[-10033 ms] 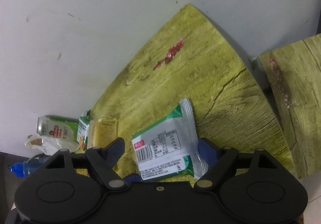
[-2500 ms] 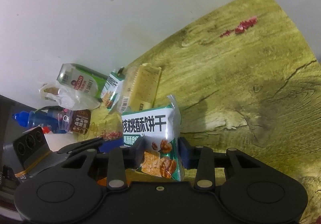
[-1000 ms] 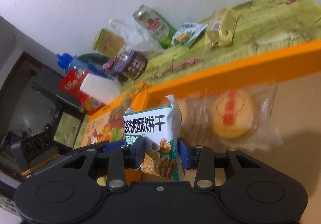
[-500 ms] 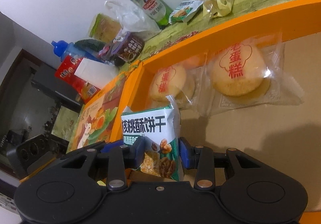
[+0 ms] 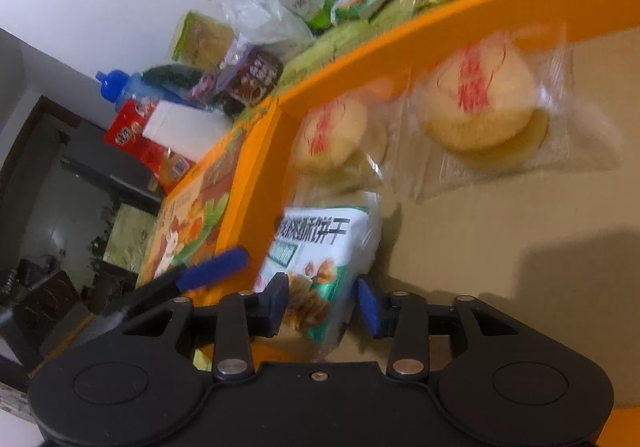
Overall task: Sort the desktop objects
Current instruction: 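Carry the packet with the left gripper and lower it into the orange tray, then push the walnut packet flat in the tray with the right gripper, then swing both tools from the tray toward the second walnut packet on the table, then lower the right gripper over the second walnut packet beside the beer can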
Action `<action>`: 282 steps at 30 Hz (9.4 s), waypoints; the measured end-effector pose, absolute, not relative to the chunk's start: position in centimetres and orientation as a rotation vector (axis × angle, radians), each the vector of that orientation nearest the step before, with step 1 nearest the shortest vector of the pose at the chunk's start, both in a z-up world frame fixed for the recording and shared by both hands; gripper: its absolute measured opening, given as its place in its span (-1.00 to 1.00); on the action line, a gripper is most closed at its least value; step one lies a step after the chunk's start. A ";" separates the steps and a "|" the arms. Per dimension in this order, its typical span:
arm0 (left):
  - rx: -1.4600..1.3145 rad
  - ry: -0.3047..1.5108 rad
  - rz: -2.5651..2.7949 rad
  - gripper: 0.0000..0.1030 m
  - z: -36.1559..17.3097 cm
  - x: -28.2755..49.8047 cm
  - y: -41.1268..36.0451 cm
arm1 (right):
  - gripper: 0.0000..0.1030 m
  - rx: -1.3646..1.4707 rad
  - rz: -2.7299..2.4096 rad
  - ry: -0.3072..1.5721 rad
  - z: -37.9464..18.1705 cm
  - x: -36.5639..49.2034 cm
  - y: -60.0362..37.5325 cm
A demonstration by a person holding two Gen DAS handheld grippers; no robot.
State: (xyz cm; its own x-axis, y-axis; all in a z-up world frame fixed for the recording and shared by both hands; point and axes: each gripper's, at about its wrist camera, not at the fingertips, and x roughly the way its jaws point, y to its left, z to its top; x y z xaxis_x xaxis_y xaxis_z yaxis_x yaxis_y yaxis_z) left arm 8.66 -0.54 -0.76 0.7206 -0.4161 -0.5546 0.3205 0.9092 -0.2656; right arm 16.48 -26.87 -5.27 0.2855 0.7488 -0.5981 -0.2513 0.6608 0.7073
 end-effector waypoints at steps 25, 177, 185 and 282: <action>-0.069 0.681 -0.550 0.99 -2.5 7.7 -3.8 | 0.65 0.689 0.672 0.976 -5.9 16.4 -26.2; 0.132 0.534 -0.380 0.99 0.5 34.4 -2.7 | 0.96 0.671 0.483 1.145 1.5 45.7 -19.3; 0.152 0.569 -0.409 0.99 -1.9 38.1 -3.4 | 0.97 0.708 0.451 1.241 -2.5 49.1 -19.1; 0.106 0.792 -0.517 1.00 -3.6 32.6 1.9 | 0.99 0.617 0.505 1.302 -3.8 49.8 -18.3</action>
